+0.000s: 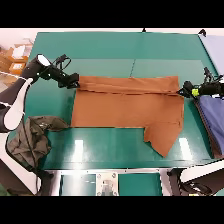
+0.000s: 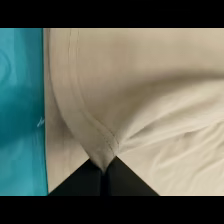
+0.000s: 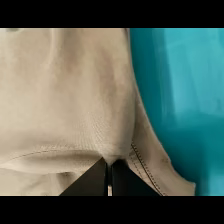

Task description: Fold the shirts.

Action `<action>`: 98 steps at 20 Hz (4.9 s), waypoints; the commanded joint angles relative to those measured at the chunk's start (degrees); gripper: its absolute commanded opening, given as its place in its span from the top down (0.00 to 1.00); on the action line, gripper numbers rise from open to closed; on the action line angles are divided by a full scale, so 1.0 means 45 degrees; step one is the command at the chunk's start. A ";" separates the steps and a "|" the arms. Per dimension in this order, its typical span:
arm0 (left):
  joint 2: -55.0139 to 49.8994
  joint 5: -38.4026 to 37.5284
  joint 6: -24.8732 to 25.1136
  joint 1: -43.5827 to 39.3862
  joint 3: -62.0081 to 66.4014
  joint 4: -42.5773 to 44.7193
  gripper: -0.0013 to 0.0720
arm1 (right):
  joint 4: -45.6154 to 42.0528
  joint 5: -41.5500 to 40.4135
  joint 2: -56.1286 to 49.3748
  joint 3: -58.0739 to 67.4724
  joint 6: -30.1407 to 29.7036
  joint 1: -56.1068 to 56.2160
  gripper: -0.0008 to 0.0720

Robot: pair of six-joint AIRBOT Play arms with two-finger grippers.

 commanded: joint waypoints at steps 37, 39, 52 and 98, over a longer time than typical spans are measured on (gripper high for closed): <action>1.0467 0.8369 -0.1904 -0.2195 -1.5407 -0.3463 0.01 | -0.2686 0.1224 1.0501 -1.2152 0.3725 -0.4566 0.62; 1.0457 0.8714 -0.1938 -0.2195 -1.5412 -0.3497 0.02 | -0.2492 0.1137 1.0501 -1.2230 0.3725 -0.4556 0.61; 0.9394 0.8500 -0.0767 -0.2735 -1.5193 -0.4765 0.95 | -0.1404 0.1438 0.9787 -1.3542 0.3468 -0.3313 0.79; 0.0835 0.1311 -0.0447 0.1321 -0.0559 -0.2142 0.50 | -0.0243 0.4503 -0.1501 0.2395 0.0486 -0.1171 0.25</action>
